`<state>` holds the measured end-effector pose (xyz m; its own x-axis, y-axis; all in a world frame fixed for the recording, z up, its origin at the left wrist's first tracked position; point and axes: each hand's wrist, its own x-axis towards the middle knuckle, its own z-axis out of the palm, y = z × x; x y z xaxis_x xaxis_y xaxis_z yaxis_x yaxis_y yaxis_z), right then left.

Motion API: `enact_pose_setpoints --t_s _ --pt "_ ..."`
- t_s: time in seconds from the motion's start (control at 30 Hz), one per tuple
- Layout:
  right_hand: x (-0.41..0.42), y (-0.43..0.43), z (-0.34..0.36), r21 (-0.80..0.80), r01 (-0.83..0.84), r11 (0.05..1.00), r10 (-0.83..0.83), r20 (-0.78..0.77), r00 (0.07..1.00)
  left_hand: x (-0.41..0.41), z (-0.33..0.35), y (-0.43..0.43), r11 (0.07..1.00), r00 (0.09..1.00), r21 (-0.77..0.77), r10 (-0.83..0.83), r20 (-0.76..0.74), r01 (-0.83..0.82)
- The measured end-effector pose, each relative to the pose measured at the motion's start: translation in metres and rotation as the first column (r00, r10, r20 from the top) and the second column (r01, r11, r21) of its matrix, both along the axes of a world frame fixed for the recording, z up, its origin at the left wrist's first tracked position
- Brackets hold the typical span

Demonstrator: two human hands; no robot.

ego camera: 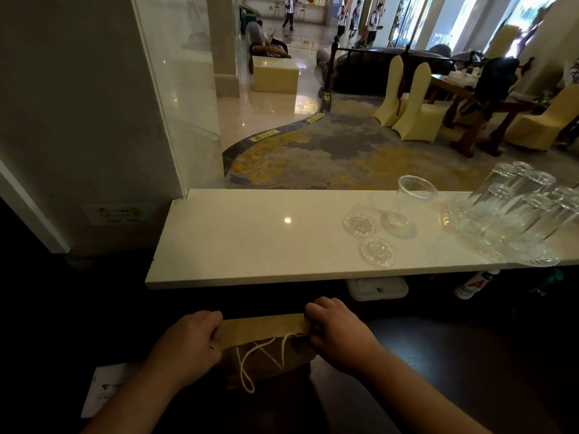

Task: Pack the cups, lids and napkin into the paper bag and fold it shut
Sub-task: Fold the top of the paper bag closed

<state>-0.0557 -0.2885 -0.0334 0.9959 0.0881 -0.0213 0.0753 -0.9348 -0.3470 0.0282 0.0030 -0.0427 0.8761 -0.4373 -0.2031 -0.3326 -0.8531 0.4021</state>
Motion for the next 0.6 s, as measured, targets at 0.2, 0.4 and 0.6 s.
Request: enact_pose_setpoints --t_s 0.2,0.4,0.6 --pt "-0.002 0.001 -0.010 -0.019 -0.021 1.000 0.020 -0.044 0.999 0.000 -0.003 0.000 0.995 0.998 0.085 -0.059 0.024 0.057" --pt "-0.002 0.000 -0.018 -0.027 -0.012 1.000 0.010 -0.078 0.997 -0.002 0.000 -0.002 0.984 0.996 0.160 -0.082 0.040 0.075" --pt "0.000 0.000 -0.021 -0.030 0.003 1.000 -0.005 -0.074 0.997 0.001 -0.008 -0.002 0.991 0.994 0.126 -0.059 0.090 0.047"
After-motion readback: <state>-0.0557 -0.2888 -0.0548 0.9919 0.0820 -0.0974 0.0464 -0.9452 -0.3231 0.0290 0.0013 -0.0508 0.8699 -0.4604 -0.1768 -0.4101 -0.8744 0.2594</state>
